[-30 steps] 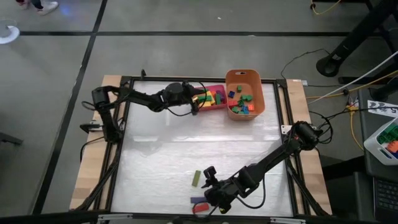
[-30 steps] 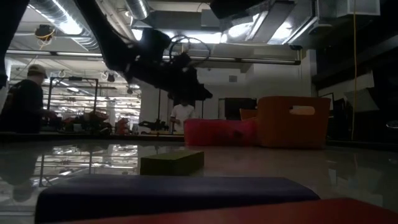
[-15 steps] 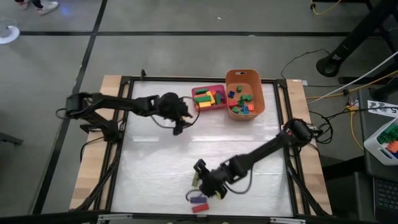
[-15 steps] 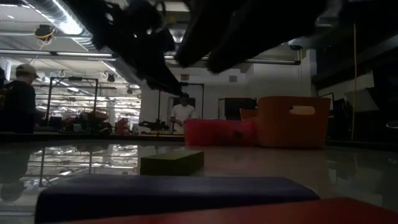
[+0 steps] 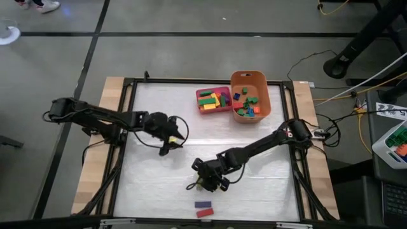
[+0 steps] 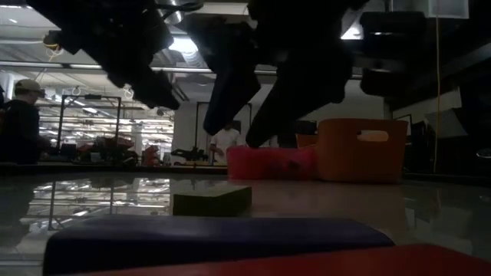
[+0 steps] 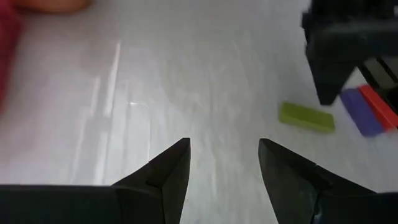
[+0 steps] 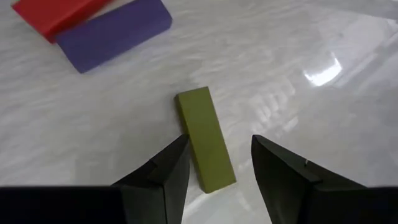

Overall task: Sort blocks by size
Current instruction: Put the large light green block into the pink bin

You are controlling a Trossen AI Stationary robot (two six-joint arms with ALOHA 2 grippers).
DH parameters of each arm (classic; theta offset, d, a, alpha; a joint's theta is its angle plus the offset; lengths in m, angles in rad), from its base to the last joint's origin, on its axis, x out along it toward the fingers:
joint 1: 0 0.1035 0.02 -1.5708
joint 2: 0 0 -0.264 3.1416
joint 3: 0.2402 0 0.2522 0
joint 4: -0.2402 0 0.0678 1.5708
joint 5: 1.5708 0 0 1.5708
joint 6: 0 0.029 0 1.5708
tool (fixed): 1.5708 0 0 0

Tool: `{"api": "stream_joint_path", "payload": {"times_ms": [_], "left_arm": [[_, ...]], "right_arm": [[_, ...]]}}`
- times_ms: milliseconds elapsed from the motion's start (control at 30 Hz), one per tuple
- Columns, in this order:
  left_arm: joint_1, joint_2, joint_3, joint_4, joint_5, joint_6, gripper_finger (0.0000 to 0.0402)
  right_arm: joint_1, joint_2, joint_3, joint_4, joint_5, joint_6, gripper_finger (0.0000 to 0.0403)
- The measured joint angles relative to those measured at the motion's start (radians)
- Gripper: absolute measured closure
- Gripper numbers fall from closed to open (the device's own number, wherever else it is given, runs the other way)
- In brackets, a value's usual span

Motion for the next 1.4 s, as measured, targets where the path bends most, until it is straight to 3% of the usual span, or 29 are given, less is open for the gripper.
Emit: {"api": "stream_joint_path", "payload": {"times_ms": [167, 467, 833, 933, 1100, 1400], "left_arm": [[-0.07, 0.0, -0.053, 0.062, -0.018, -0.03, 0.0224], [-0.163, 0.001, -0.105, 0.192, -0.037, -0.045, 0.0224], [-0.213, 0.002, -0.106, 0.188, -0.054, -0.05, 0.0224], [-0.224, 0.002, -0.106, 0.19, -0.075, -0.054, 0.0224], [-0.234, 0.002, -0.106, 0.189, -0.079, -0.068, 0.0224], [-0.25, 0.002, -0.106, 0.189, -0.081, -0.082, 0.0224]], "right_arm": [[-0.034, 0.001, 0.0, 0.007, -0.086, -0.002, 0.0231], [-0.045, 0.062, 0.001, 0.053, -0.122, -0.028, 0.0231], [-0.045, 0.121, 0.003, 0.06, -0.148, -0.026, 0.0232], [-0.045, 0.122, 0.003, 0.06, -0.154, -0.024, 0.0245], [-0.051, 0.119, 0.003, 0.063, -0.144, -0.024, 0.0306], [-0.11, 0.124, 0.074, -0.036, -0.095, -0.03, 0.0308]]}}
